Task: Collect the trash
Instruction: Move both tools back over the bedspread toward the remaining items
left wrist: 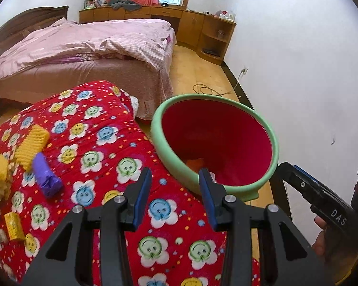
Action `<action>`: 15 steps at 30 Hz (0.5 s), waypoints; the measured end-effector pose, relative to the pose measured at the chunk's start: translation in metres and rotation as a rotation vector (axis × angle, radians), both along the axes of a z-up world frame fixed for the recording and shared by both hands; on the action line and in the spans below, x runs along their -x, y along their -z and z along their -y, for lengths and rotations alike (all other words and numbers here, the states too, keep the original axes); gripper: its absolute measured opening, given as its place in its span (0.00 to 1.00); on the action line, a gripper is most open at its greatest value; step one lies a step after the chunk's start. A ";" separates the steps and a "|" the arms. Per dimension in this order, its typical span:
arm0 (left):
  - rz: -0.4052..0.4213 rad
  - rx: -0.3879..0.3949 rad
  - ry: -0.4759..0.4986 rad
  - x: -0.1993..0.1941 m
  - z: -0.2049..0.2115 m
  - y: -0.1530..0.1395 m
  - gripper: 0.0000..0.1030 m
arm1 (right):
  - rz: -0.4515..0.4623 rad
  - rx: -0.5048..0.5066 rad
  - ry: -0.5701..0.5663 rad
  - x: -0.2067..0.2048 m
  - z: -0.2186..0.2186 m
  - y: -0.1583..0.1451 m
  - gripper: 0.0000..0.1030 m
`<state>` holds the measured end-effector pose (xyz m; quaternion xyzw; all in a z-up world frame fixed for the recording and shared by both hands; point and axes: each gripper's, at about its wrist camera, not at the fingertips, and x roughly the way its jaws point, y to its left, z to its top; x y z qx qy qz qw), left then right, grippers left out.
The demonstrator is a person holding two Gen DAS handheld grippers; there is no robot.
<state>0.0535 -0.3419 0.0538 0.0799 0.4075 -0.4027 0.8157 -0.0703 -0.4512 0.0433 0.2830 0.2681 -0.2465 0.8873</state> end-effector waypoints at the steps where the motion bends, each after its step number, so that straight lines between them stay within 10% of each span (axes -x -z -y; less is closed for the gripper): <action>1: 0.000 0.003 -0.006 0.001 -0.005 -0.002 0.40 | 0.003 -0.001 -0.001 0.001 -0.003 -0.001 0.62; 15: 0.009 0.028 -0.136 0.011 -0.089 -0.023 0.40 | 0.029 0.004 -0.083 0.001 -0.056 -0.017 0.67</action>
